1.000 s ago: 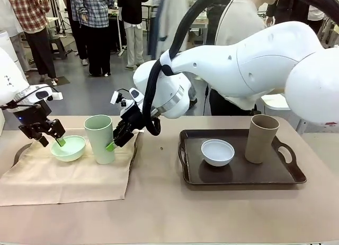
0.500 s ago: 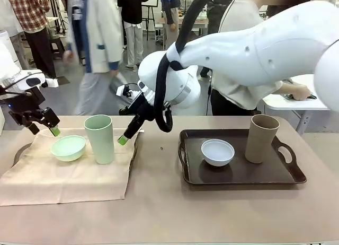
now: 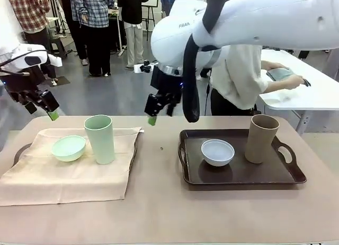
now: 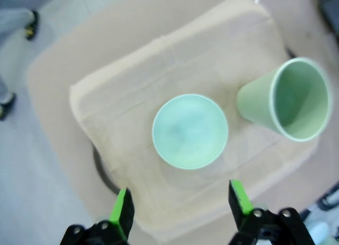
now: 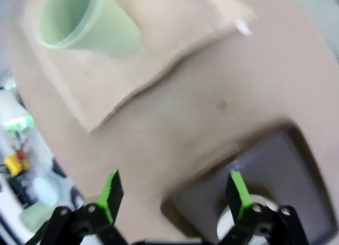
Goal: Set up a tray with a mat and arrange the tableware.
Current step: Place the Picnic Bowl and Reusable plastic cup back onto the Handle tray in front of the human's position.
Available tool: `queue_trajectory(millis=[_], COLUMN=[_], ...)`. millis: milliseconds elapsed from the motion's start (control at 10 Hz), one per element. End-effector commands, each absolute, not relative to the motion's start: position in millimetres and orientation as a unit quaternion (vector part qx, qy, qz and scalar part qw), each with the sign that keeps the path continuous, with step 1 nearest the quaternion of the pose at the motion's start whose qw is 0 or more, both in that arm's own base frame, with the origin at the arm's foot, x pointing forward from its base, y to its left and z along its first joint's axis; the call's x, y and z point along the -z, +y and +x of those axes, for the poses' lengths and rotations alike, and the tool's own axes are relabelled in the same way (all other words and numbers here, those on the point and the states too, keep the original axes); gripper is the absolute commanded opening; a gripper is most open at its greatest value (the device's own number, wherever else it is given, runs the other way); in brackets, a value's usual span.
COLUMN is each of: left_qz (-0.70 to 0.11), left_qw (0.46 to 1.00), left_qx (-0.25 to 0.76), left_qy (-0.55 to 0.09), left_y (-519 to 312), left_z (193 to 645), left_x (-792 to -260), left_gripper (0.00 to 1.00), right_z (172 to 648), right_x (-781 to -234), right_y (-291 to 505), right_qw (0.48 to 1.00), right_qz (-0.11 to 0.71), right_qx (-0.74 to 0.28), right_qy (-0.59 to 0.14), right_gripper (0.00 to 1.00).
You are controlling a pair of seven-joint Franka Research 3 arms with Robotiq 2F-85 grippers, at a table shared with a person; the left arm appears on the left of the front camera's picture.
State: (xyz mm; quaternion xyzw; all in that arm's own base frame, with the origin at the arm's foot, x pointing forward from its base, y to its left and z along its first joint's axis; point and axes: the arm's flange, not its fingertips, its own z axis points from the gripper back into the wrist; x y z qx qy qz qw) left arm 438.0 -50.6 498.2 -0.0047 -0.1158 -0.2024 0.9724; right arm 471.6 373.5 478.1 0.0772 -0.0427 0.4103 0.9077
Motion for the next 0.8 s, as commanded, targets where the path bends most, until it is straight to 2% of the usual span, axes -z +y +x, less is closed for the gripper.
queue_trajectory(millis=[0,200,500,700], left_qz=[0.011,0.014,0.008,0.001], left_qw=[0.977,0.981,0.986,0.981], left_qx=[0.185,0.166,0.146,0.169], left_qy=[-0.100,-0.096,-0.080,-0.099], left_y=[-74.8,-106.9,-137.8,-122.6], left_z=[437.9,436.1,434.2,430.9], left_x=[-513.9,-536.8,-561.7,-550.1], left_gripper=[0.93,0.93,0.93,0.93], right_z=[459.2,450.0,443.9,444.1], right_x=[-497.7,-523.3,-529.8,-534.3], right_y=[377.9,362.6,351.9,351.5], right_qw=[0.938,0.959,0.960,0.961], right_qz=[0.015,-0.053,-0.059,-0.048], right_qx=[-0.347,-0.279,-0.275,-0.272], right_qy=[0.015,0.011,0.001,0.002], right_gripper=[1.00,1.00,1.00,1.00])
